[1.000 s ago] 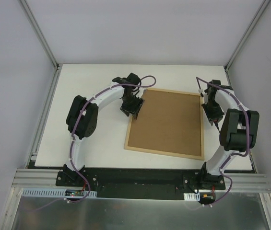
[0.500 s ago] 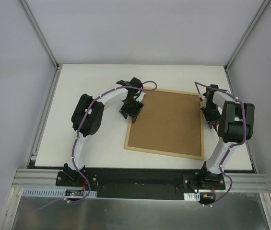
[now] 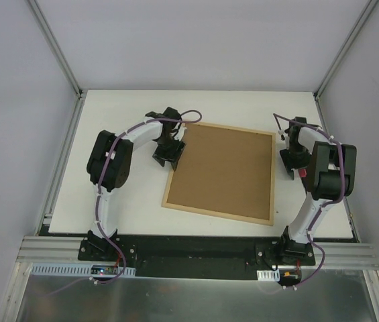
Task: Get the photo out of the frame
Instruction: Move the photo frame to the center of the board.
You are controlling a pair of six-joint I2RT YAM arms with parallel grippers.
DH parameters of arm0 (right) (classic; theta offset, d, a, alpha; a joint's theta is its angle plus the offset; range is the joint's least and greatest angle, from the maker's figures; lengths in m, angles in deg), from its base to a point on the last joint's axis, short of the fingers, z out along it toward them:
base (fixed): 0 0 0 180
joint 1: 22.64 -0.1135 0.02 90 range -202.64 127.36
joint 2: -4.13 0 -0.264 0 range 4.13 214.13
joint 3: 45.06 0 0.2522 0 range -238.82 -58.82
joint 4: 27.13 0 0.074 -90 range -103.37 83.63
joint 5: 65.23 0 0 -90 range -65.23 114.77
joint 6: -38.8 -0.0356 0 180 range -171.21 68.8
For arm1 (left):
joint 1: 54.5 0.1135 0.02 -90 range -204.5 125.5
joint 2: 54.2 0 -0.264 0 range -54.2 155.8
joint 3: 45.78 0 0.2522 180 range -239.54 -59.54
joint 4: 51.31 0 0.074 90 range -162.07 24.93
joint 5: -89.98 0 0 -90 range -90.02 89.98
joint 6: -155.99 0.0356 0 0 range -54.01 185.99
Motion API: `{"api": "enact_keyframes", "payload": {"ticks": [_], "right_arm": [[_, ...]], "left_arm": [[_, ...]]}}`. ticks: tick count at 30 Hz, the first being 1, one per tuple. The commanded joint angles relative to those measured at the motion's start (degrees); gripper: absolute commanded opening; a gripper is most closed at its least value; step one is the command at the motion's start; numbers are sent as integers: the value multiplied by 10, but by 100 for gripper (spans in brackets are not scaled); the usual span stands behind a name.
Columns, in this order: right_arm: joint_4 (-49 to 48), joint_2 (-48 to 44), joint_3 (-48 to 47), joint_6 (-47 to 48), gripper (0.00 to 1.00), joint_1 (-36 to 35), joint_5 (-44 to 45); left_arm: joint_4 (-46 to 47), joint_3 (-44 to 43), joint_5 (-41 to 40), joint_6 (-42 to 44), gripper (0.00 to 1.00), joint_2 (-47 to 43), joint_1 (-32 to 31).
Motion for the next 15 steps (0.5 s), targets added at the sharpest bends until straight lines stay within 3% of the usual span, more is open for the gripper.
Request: {"api": "enact_keyframes", "payload": {"ticks": [1,10,15], "right_arm": [[-7,-31,-16,-10,60,1,-15],[27,-136,-26,-11,64,-59,-51],[21,-221,-16,5,65,-193,-85]], "left_arm": [[-25,46,-38,36,54,-8,19],[-27,84,32,31,50,-40,77],[-28,88,37,32,59,-49,80]]}}
